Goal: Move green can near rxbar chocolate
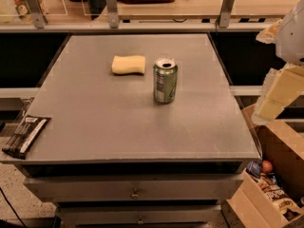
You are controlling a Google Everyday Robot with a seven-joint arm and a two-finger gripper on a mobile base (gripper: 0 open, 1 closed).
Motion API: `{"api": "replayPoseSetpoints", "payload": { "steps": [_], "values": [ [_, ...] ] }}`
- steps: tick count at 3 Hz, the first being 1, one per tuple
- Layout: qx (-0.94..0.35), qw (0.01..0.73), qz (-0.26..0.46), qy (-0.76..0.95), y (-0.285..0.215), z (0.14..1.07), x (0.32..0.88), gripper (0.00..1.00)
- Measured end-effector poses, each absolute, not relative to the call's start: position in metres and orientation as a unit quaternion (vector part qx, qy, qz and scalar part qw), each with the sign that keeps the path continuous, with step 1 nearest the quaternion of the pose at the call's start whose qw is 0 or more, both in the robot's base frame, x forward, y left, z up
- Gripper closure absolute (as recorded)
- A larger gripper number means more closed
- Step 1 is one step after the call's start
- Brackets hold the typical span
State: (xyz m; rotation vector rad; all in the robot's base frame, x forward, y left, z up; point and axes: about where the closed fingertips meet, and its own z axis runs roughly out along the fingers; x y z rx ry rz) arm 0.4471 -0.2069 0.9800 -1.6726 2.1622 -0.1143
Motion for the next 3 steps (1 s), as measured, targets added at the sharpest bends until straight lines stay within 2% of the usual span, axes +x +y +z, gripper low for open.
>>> {"api": "replayPoseSetpoints", "payload": {
  "steps": [1,2,3],
  "values": [
    [-0.599,0.25,-0.016,0.76,-0.18,0.959,0.47,0.0],
    [-0.614,0.26,-0.012,0.745,-0.152,0.939,0.482,0.0],
    [-0.613,0.262,-0.01,0.745,-0.151,0.94,0.481,0.0]
  ]
}}
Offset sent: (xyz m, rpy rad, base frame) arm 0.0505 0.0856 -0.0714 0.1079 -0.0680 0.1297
